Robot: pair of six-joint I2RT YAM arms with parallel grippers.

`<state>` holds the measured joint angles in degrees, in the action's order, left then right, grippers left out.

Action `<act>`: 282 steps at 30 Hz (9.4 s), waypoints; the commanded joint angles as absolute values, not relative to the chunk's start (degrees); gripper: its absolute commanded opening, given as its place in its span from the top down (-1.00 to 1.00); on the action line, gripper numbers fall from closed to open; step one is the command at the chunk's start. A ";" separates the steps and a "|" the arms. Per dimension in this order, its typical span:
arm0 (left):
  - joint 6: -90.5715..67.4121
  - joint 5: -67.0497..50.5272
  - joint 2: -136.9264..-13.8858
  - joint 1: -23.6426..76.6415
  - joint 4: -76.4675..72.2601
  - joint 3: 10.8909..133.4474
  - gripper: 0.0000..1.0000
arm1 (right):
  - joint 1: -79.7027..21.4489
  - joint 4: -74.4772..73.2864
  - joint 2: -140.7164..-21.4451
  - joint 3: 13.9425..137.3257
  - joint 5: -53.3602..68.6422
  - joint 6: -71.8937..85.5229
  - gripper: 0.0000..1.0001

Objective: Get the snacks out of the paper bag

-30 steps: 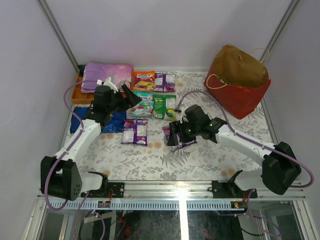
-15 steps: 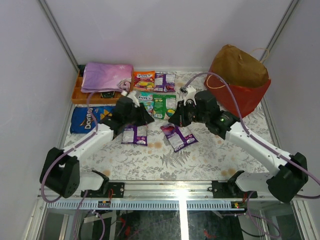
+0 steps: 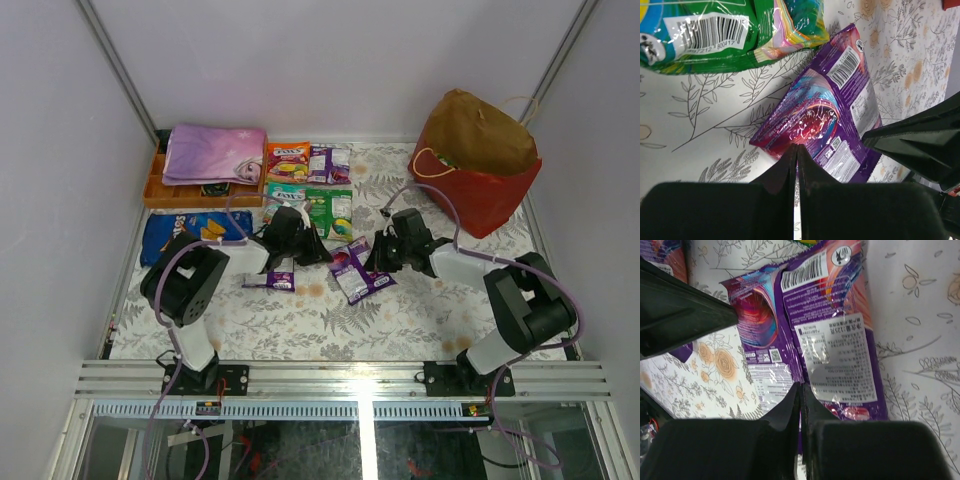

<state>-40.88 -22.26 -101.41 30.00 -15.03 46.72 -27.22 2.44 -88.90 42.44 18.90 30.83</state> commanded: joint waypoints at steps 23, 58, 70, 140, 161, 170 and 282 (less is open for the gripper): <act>-30.08 -7.02 -95.57 30.88 0.07 55.90 1.00 | -32.17 -10.63 -88.15 52.80 22.61 30.07 0.45; -31.49 -19.85 -82.40 25.44 6.98 51.34 0.00 | -20.50 14.49 -97.09 38.68 35.70 29.78 0.57; -30.15 -18.82 -81.02 23.96 9.46 51.51 -0.02 | -27.81 18.83 -100.71 40.60 34.34 35.10 0.62; -32.41 -15.86 -120.37 42.32 -12.45 97.99 1.00 | -4.57 -19.54 -90.11 96.23 -3.13 13.98 -0.95; -31.07 -12.81 -130.30 40.67 -4.64 122.83 -0.27 | -4.55 -19.66 -87.22 95.25 -0.24 13.57 -0.96; -29.76 -9.99 -130.75 40.63 -4.91 119.46 1.00 | -4.53 -19.09 -86.37 95.23 -0.79 13.30 -0.96; -39.85 -14.54 -125.89 42.97 -24.09 81.92 1.00 | -17.49 -14.13 -96.33 75.81 -32.14 22.54 -0.89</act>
